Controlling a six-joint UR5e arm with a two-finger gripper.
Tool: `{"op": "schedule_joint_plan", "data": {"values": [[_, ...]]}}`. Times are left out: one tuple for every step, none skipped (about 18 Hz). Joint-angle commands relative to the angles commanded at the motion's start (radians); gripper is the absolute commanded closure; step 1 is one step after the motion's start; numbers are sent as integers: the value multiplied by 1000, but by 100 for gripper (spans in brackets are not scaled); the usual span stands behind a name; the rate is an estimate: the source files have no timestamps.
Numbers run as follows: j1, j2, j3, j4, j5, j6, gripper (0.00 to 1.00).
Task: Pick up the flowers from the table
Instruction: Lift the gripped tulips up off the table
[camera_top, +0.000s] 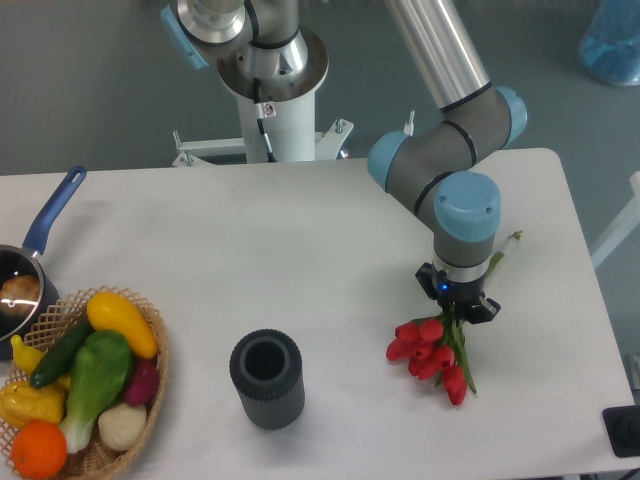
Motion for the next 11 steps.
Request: {"op": "schedule_joint_plan", "data": {"values": [[5, 0, 20, -6, -3, -2, 100], [11, 2, 46, -18, -6, -17, 100], [14, -3, 81, -52, -8, -37, 100], [12, -2, 121, -121, -8, -38, 100], [12, -2, 155, -176, -8, -38, 100], [12, 0, 187, -225, -9, -35, 100], [14, -2, 212, -256, -17, -31, 100], [14, -2, 227, -262, -40, -32, 100], [14, -2, 232, -261, -44, -31, 100], [14, -3, 241, -261, -46, -31, 100], [14, -3, 249, -264, -45, -31, 100]]}}
